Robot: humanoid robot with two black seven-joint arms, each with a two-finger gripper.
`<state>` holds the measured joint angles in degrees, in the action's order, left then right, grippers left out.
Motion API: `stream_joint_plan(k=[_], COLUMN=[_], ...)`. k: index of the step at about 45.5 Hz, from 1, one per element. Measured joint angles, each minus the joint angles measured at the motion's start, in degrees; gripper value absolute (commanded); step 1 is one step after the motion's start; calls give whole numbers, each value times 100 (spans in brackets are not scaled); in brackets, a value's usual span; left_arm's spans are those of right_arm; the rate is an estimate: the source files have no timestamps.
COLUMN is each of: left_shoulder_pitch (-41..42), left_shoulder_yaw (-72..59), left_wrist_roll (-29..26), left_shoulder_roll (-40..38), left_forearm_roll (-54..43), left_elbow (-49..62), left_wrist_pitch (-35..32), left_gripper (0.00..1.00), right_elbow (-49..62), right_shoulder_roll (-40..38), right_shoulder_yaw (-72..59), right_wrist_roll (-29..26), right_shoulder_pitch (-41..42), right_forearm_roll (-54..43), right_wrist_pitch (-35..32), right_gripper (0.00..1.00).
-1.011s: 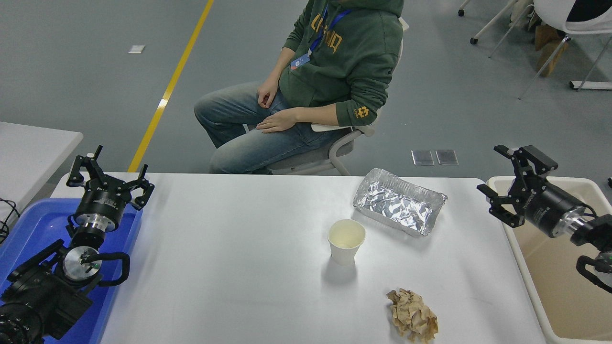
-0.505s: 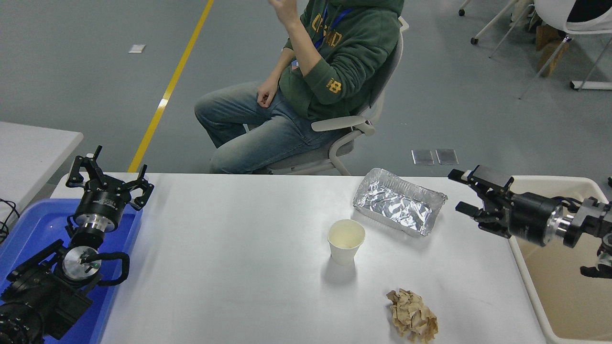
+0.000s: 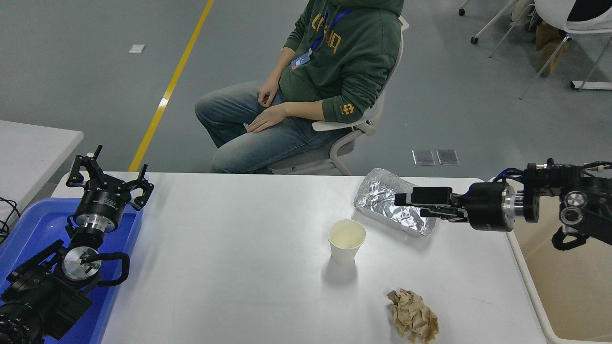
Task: Clean the table surface
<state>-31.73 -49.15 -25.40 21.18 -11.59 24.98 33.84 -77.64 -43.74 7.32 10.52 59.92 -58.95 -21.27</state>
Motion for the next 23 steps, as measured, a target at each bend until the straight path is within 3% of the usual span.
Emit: stream_joint_plan(k=[23], left_shoulder_pitch=[0], left_shoulder_yaw=[-3], left_wrist_roll=[0], left_shoulder_roll=[0], left_forearm_roll=[0], left_elbow=[-1], left_wrist_pitch=[0], left_gripper=[100], right_elbow=[693], right_shoulder_roll=[1309], right_shoulder_yaw=[-939], right_wrist_roll=[-1517], right_shoulder_pitch=[810], right_forearm_roll=[568], right_wrist_pitch=[86], right_gripper=[100])
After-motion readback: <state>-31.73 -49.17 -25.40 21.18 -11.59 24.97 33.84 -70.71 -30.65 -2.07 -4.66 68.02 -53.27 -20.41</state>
